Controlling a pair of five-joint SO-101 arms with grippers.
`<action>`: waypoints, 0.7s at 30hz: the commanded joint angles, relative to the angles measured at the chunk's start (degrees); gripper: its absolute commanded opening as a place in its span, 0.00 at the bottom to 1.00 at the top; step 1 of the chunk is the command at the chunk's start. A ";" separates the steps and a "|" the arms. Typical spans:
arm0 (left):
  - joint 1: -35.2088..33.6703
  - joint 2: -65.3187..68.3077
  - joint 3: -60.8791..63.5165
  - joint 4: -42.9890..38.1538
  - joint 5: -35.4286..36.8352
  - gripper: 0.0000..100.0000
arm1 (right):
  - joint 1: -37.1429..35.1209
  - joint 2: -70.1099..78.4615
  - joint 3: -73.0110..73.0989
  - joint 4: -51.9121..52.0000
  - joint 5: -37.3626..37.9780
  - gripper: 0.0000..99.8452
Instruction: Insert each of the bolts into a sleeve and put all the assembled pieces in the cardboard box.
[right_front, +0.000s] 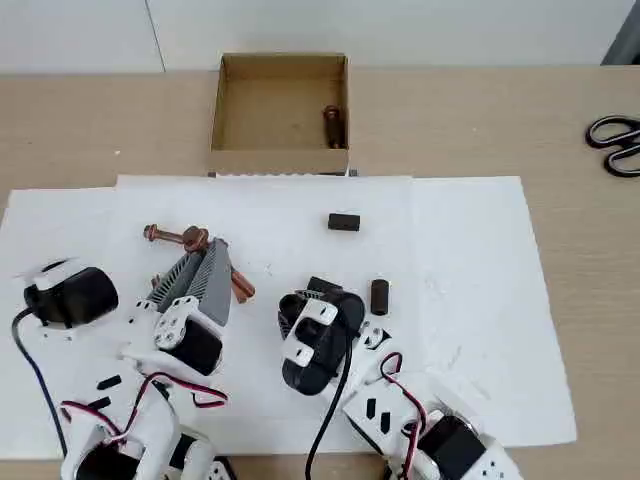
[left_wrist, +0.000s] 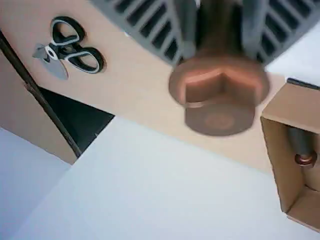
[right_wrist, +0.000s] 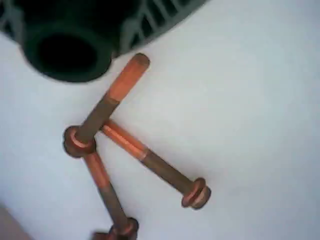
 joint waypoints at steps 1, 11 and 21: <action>1.76 -0.26 -0.04 -1.58 0.35 0.00 | -0.84 -0.40 -0.44 -1.63 0.18 0.00; 8.00 -0.35 5.49 -6.59 -3.08 0.00 | -0.84 -0.40 -1.05 -0.13 0.18 0.00; 8.00 -0.26 7.78 -8.35 -3.08 0.00 | -0.84 -0.40 -4.66 8.92 -4.31 0.00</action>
